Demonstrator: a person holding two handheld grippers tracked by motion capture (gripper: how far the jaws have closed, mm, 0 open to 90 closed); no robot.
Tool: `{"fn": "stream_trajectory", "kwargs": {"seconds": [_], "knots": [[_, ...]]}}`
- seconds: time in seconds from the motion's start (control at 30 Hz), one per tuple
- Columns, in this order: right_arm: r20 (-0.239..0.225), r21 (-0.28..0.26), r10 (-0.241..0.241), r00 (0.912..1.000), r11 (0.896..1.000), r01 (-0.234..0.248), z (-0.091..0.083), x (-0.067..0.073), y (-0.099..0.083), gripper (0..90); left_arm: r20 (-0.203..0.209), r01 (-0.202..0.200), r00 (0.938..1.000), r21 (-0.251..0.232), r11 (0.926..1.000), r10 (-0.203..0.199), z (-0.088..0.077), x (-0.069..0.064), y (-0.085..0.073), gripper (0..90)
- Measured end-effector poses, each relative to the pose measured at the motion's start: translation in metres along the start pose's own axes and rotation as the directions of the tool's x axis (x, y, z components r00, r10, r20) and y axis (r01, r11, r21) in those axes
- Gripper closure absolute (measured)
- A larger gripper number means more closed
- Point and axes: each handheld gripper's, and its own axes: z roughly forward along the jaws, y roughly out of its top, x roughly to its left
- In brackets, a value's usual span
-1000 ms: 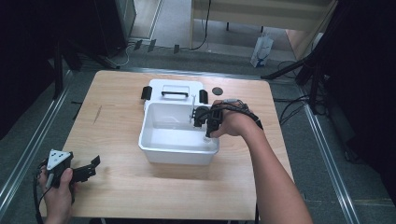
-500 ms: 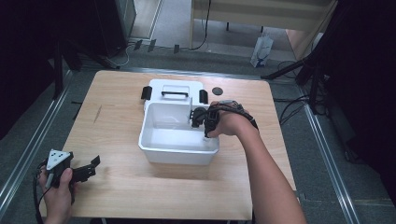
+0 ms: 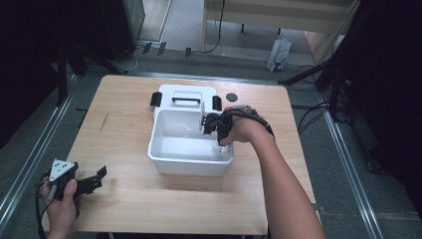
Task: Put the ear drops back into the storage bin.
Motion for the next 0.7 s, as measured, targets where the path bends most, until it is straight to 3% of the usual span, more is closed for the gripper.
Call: {"fn": "stream_trajectory", "kwargs": {"seconds": [0.13,0.27,0.3,0.37,0.53,0.7], "knots": [[0.0,-0.015,0.001,1.0,1.0,-0.001,-0.002,0.002,-0.002,63.6,-0.002,-0.001,1.0,-0.001,1.0,0.001,0.0,0.0,0.0,0.3],[0.003,-0.049,0.041,0.9992,0.998,-0.041,-0.008,0.003,-0.004,52.8,-0.002,-0.002,1.0,0.001,1.0,0.002,0.0,0.0,0.0,0.3],[0.013,-0.082,0.061,0.998,0.995,-0.06,-0.016,0.003,-0.005,44.6,-0.002,0.001,1.0,-0.001,1.0,-0.001,0.0,-0.001,0.0,0.3],[0.019,-0.114,0.088,0.996,0.99,-0.085,-0.024,0.004,-0.006,36.9,-0.002,-0.002,1.0,-0.001,1.0,0.002,0.0,0.0,0.0,0.3],[0.018,-0.208,0.188,0.9819,0.961,-0.181,-0.049,0.004,-0.012,27.2,-0.004,-0.002,1.0,0.0,1.0,0.002,0.0,-0.001,0.0,0.3],[0.041,-0.214,0.23,0.9724,0.953,-0.216,-0.061,0.007,-0.019,12.9,-0.008,-0.001,1.0,-0.002,1.0,0.001,0.001,-0.001,0.0,0.3]]}}
